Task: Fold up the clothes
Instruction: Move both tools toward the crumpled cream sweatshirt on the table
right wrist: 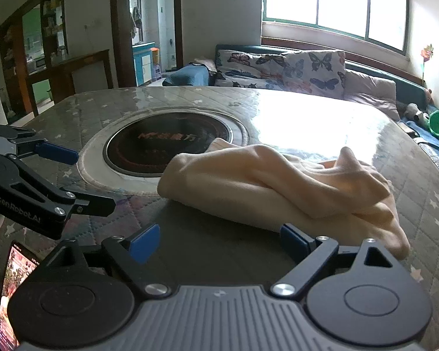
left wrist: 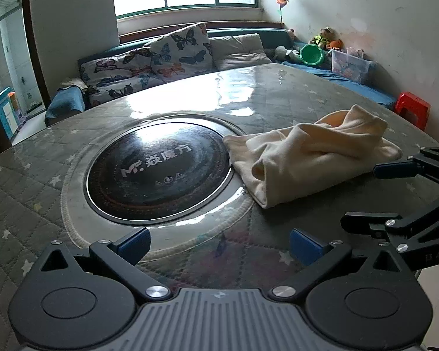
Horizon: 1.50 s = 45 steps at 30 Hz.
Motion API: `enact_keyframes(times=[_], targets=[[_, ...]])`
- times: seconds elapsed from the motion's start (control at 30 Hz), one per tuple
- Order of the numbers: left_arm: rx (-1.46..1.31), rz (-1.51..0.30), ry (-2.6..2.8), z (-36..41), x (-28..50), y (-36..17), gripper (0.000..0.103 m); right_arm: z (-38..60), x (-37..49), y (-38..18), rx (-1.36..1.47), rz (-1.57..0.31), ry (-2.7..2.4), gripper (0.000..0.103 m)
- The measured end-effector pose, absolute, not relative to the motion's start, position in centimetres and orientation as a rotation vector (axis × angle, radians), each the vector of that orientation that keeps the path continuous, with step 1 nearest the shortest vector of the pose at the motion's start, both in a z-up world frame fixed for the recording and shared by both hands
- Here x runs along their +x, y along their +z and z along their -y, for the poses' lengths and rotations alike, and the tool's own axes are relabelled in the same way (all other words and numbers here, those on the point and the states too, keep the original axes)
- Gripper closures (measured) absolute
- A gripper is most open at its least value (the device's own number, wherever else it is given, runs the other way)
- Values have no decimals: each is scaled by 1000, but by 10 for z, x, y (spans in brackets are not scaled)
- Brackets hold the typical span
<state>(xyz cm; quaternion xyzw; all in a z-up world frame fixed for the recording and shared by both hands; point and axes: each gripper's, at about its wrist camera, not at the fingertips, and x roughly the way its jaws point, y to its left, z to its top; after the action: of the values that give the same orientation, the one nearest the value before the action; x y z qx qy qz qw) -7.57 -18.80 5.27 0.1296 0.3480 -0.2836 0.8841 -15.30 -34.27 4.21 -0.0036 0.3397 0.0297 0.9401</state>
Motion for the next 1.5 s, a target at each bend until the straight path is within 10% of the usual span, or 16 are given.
enact_keyframes(times=[1.5], targets=[[305,-759,-640,211,-62,49,0,366,-145,40,16,-701,-15,20]])
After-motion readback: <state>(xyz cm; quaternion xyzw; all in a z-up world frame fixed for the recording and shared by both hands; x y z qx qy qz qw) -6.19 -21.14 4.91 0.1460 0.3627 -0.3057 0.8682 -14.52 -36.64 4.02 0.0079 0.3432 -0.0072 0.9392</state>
